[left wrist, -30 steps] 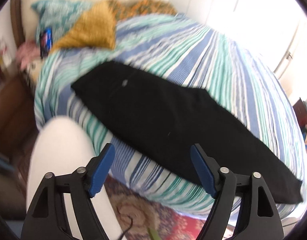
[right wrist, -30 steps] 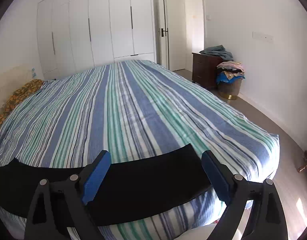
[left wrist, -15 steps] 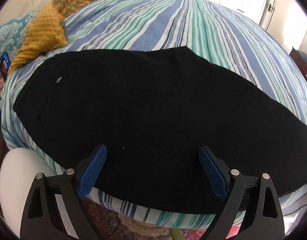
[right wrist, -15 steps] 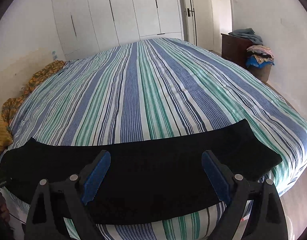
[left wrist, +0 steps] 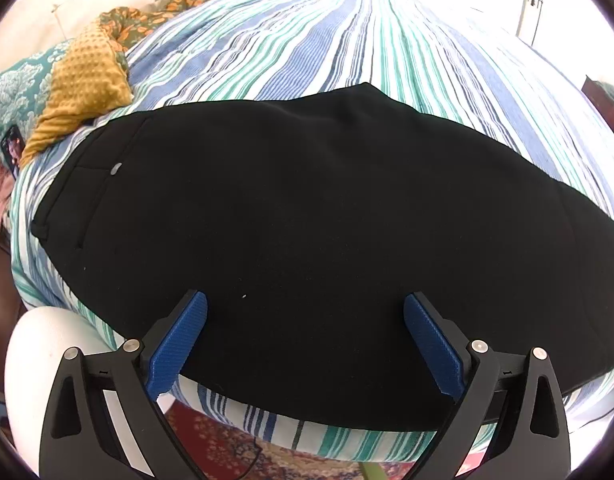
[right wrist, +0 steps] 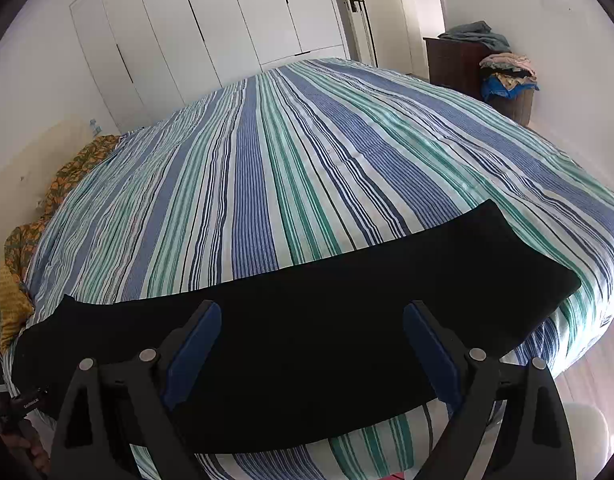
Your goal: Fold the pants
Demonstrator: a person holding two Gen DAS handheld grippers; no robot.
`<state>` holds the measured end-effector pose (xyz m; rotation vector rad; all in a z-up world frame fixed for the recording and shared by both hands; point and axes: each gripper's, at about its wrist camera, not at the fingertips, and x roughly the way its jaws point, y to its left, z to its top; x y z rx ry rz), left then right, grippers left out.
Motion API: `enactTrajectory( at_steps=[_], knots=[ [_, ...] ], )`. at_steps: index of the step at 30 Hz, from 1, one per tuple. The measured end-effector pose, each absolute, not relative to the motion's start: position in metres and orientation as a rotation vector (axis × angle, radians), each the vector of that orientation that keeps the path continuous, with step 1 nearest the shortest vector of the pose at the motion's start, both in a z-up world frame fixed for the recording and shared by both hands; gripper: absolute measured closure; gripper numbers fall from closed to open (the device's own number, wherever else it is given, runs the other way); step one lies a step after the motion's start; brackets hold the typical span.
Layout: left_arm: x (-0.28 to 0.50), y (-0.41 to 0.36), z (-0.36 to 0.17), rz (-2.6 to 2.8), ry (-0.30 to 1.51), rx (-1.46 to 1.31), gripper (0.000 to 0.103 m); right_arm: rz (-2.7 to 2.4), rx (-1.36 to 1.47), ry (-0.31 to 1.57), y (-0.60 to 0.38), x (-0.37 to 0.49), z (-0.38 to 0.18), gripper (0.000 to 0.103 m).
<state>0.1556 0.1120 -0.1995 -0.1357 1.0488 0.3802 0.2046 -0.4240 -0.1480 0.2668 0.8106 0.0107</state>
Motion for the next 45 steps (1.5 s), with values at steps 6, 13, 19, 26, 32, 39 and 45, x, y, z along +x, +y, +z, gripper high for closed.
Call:
enactTrajectory(
  at_steps=[6, 13, 19, 26, 32, 39, 45],
  knots=[
    [0.155, 0.11, -0.201, 0.384, 1.046, -0.128, 0.002, 0.01, 0.305, 0.819, -0.429, 0.205, -0.151, 0.011],
    [0.155, 0.11, -0.201, 0.386, 1.045, -0.125, 0.002, 0.02, 0.345, 0.81, -0.434, 0.204, -0.152, 0.011],
    [0.155, 0.11, -0.202, 0.386, 1.044, -0.124, 0.001, 0.024, 0.367, 0.802, -0.436, 0.204, -0.152, 0.004],
    [0.155, 0.11, -0.202, 0.386, 1.044, -0.122, 0.001, -0.012, 0.407, 0.74, -0.447, 0.198, -0.146, 0.0],
    [0.155, 0.111, -0.201, 0.387, 1.044, -0.121, 0.001, -0.077, 0.379, 0.69, -0.45, 0.193, -0.136, 0.0],
    [0.155, 0.112, -0.201, 0.388, 1.043, -0.12, 0.001, -0.12, 0.308, 0.574, -0.449, 0.174, -0.103, 0.0],
    [0.155, 0.113, -0.202, 0.39, 1.042, -0.117, 0.001, -0.113, 0.133, 0.329, -0.42, 0.128, -0.041, 0.0]
  ],
)
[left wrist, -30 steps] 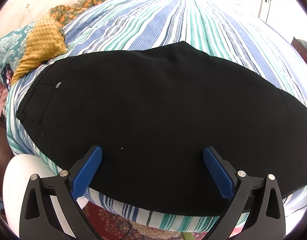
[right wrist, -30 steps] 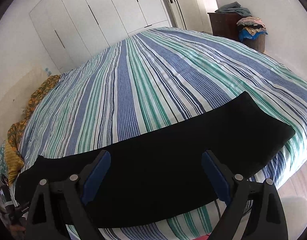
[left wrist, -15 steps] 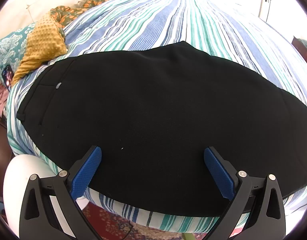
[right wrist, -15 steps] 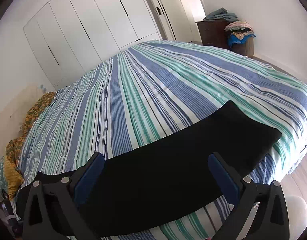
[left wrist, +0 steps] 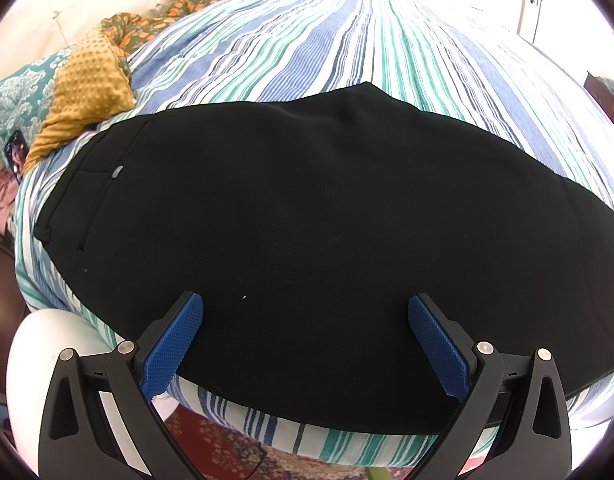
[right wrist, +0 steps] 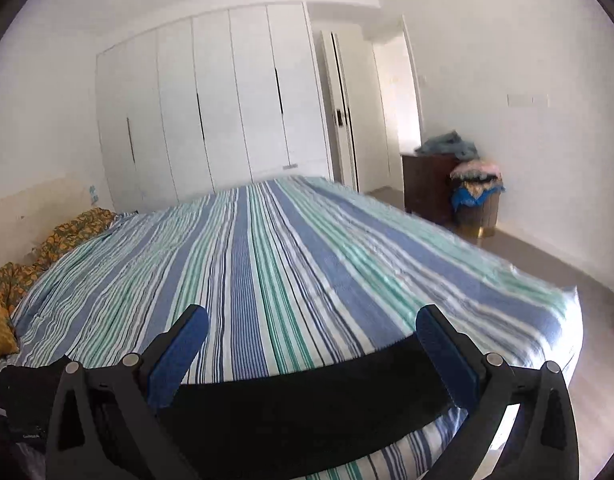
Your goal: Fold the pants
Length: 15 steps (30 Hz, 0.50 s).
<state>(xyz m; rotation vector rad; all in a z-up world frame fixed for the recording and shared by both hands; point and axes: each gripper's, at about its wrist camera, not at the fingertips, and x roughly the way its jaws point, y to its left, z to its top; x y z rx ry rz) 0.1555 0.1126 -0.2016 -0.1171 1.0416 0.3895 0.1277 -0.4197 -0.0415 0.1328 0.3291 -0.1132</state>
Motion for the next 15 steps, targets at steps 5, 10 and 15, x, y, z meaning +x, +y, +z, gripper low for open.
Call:
enactTrajectory(
  at_steps=[5, 10, 15],
  knots=[
    [0.157, 0.114, -0.202, 0.397, 1.04, -0.111, 0.0, -0.075, -0.145, 0.398, -0.38, 0.148, -0.035, 0.0],
    [0.157, 0.116, -0.203, 0.387, 1.04, -0.112, 0.0, -0.023, -0.16, 0.446, -0.375, 0.151, -0.06, 0.0],
    [0.158, 0.116, -0.203, 0.391, 1.035, -0.109, 0.0, -0.115, -0.121, 0.487, -0.391, 0.154, -0.076, 0.0]
  ],
)
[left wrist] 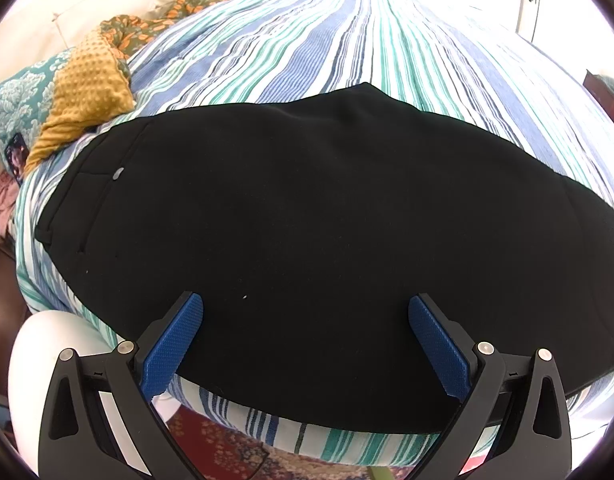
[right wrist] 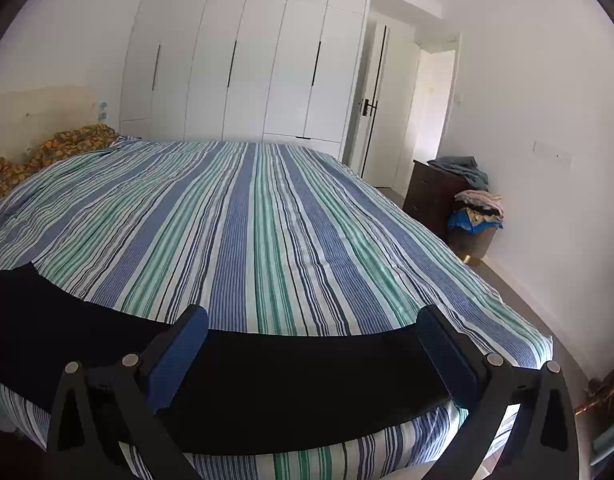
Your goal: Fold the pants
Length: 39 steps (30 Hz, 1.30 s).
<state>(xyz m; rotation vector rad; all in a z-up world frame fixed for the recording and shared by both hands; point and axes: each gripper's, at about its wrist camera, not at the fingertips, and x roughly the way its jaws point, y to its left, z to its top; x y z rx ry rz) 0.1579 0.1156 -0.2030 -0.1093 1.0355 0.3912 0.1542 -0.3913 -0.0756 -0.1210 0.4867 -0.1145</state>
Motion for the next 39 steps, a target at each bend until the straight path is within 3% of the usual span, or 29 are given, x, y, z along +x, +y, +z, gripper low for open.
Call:
enactTrajectory(
  at_steps=[15, 22, 39],
  knots=[
    [0.139, 0.099, -0.153, 0.375, 0.8, -0.074, 0.001, -0.135, 0.091, 0.526, -0.435, 0.161, -0.085, 0.0],
    [0.155, 0.055, -0.162, 0.237, 0.85, 0.083, 0.001, -0.132, 0.11, 0.549, -0.432, 0.17, -0.095, 0.0],
    [0.188, 0.006, -0.155, 0.266, 0.955, 0.108, 0.001, 0.01, 0.278, 0.615, -0.443, 0.174, -0.116, 0.0]
  ],
)
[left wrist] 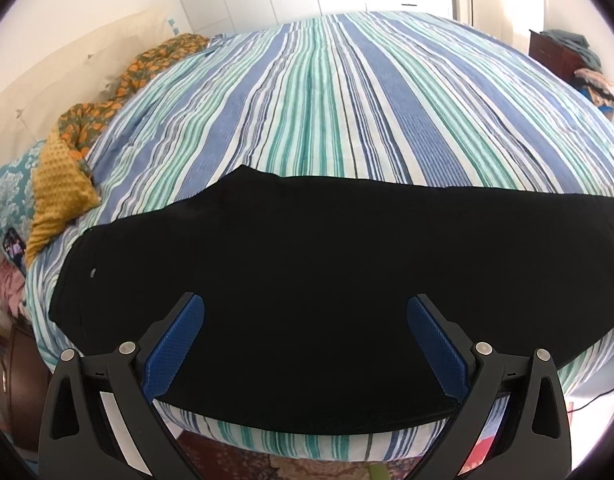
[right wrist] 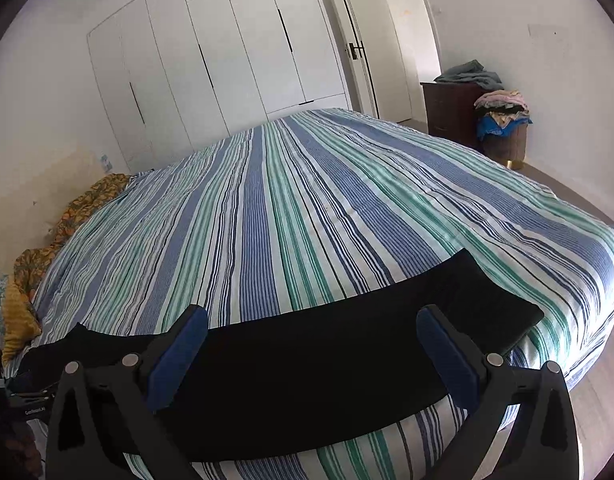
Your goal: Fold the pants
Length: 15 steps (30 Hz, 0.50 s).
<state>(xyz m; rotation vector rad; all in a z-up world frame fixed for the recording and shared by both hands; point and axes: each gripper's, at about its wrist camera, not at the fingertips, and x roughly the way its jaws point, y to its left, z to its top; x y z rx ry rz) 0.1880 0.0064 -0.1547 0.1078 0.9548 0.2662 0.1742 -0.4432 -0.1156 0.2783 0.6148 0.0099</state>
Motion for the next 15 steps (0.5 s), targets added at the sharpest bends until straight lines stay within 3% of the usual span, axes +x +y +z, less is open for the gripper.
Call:
enactTrajectory(
  at_steps=[11, 15],
  knots=[
    [0.188, 0.01, -0.155, 0.263, 0.949, 0.07, 0.001, 0.007, 0.365, 0.638, -0.455, 0.174, -0.126, 0.0],
    [0.188, 0.017, -0.151, 0.214, 0.941, 0.019, 0.001, 0.079, 0.497, 0.529, -0.479, 0.16, -0.113, 0.0]
  ],
)
